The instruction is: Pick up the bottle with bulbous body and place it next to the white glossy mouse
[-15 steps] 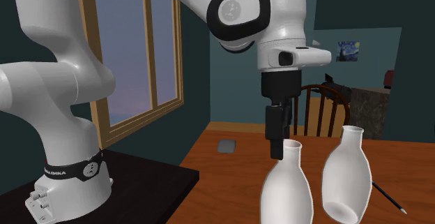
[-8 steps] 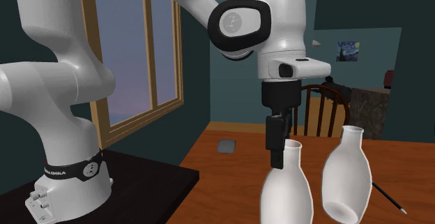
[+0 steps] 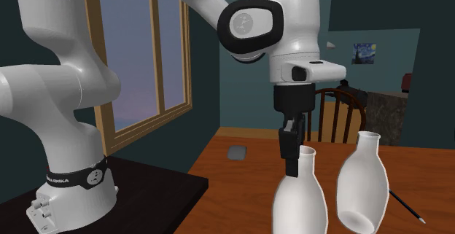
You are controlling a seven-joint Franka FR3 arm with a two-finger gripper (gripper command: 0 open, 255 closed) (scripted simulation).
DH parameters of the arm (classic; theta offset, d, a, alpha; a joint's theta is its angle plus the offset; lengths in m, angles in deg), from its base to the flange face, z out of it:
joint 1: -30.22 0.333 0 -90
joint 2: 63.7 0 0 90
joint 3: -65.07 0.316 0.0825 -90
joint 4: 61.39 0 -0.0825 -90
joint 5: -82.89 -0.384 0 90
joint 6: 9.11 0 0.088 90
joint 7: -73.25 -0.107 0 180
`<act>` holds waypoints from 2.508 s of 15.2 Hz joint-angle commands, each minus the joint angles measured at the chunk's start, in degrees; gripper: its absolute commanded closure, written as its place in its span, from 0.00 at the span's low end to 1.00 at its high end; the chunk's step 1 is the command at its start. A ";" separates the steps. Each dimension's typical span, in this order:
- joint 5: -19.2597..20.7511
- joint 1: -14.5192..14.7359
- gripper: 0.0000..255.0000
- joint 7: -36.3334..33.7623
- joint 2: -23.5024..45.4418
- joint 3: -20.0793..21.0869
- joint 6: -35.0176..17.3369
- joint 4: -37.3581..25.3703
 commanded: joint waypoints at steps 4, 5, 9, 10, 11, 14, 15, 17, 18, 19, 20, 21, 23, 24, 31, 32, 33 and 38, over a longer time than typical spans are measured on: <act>0.00 0.00 1.00 0.00 0.01 0.00 0.01 0.01; 0.00 0.00 1.00 0.00 0.01 0.00 -0.01 0.02; -0.63 -0.02 1.00 0.49 -1.87 0.02 3.03 -1.18; -0.77 -0.02 1.00 0.61 -2.31 0.01 3.80 -1.51; -0.90 -0.02 1.00 0.71 -2.74 0.01 4.56 -1.86; -1.26 -0.03 1.00 1.00 -3.96 -0.02 6.85 -2.96; -1.37 -0.03 1.00 1.09 -4.34 -0.03 7.62 -3.36; -1.57 -0.03 1.00 1.26 -5.06 -0.06 9.15 -4.18; -1.66 -0.03 1.00 1.34 -5.40 -0.08 9.92 -4.61; -1.75 -0.03 1.00 1.41 -5.73 -0.09 10.68 -5.06; -1.83 -0.03 1.00 1.48 -6.05 -0.11 11.45 -5.51; -1.91 -0.04 1.00 1.55 -6.36 -0.13 12.21 -5.98; -2.05 -0.04 1.00 1.67 -6.93 -0.16 13.74 -6.95; -2.11 -0.04 1.00 1.73 -7.20 -0.18 14.51 -7.45; -2.45 -0.07 1.00 2.06 -8.72 -0.31 19.86 -11.30; -2.48 -0.07 1.00 2.10 -8.89 -0.33 20.62 -11.90; -2.51 -0.08 1.00 2.14 -9.05 -0.35 21.39 -12.51; -2.62 -0.11 1.00 2.28 -9.64 -0.43 25.21 -15.76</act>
